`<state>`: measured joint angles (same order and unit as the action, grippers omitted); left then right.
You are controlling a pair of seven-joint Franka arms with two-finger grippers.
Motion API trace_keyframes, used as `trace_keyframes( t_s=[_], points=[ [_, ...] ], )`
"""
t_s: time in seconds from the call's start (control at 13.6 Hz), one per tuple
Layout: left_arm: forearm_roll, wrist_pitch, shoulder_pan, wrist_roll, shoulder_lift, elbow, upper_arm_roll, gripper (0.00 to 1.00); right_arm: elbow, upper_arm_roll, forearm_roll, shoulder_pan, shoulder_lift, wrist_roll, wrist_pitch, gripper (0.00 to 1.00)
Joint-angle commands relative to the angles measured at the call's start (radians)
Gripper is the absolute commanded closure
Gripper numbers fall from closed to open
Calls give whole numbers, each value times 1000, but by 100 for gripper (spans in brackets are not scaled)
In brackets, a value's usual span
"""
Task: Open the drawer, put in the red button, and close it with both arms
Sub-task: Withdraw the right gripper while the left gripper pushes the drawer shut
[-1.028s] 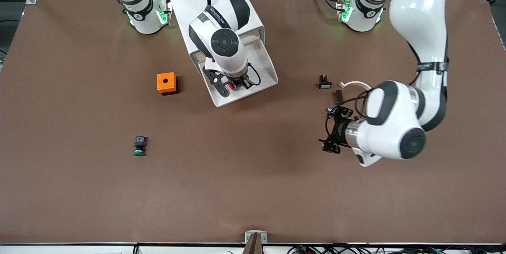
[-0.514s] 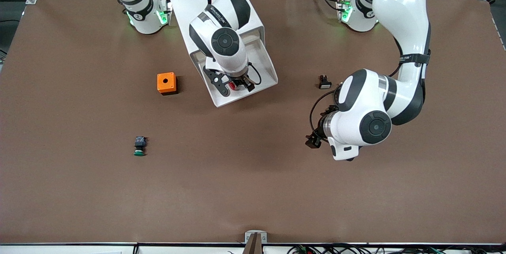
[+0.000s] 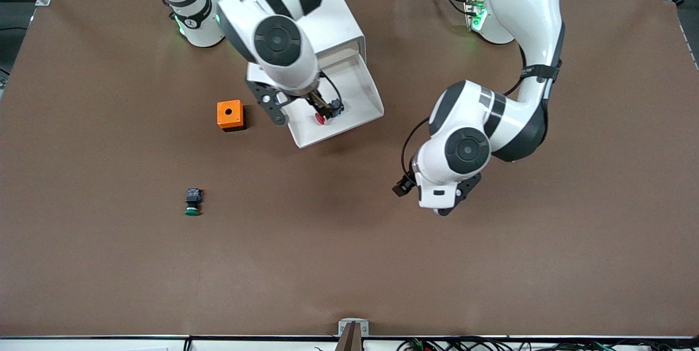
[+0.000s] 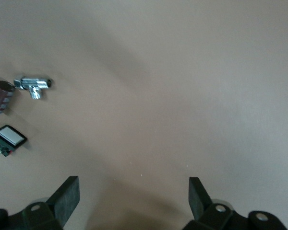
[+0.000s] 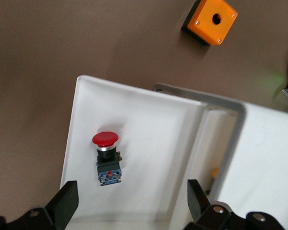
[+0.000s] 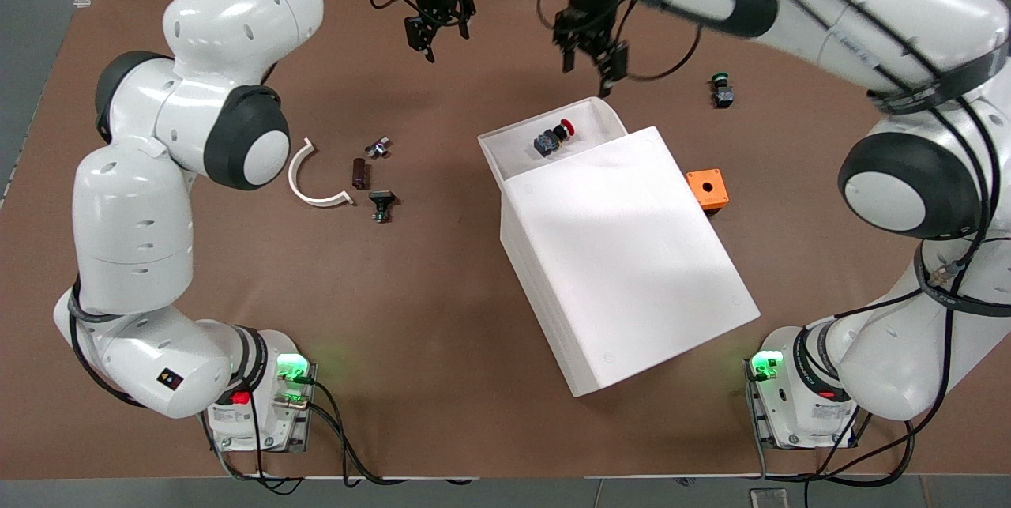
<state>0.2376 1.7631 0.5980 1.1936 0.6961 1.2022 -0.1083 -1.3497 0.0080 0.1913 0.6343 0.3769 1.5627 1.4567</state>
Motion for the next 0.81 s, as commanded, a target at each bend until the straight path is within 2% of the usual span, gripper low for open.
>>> trace_keyframes(
  t_s=[0.0, 0.15, 0.37, 0.73],
  points=[
    [-49, 70, 72, -20, -20, 75, -5, 0, 47, 9, 5, -83, -54, -171, -91, 0],
    [-55, 104, 120, -22, -13, 85, -4, 0, 44, 9, 2, -162, -107, -315, -120, 0],
    [-54, 116, 186, -20, -4, 88, 1, 0, 35, 9, -113, -211, -176, -542, -160, 0],
    [-54, 157, 253, -20, 29, 88, 2, 0, -51, 9, -124, -382, -275, -898, -191, 0]
  ],
)
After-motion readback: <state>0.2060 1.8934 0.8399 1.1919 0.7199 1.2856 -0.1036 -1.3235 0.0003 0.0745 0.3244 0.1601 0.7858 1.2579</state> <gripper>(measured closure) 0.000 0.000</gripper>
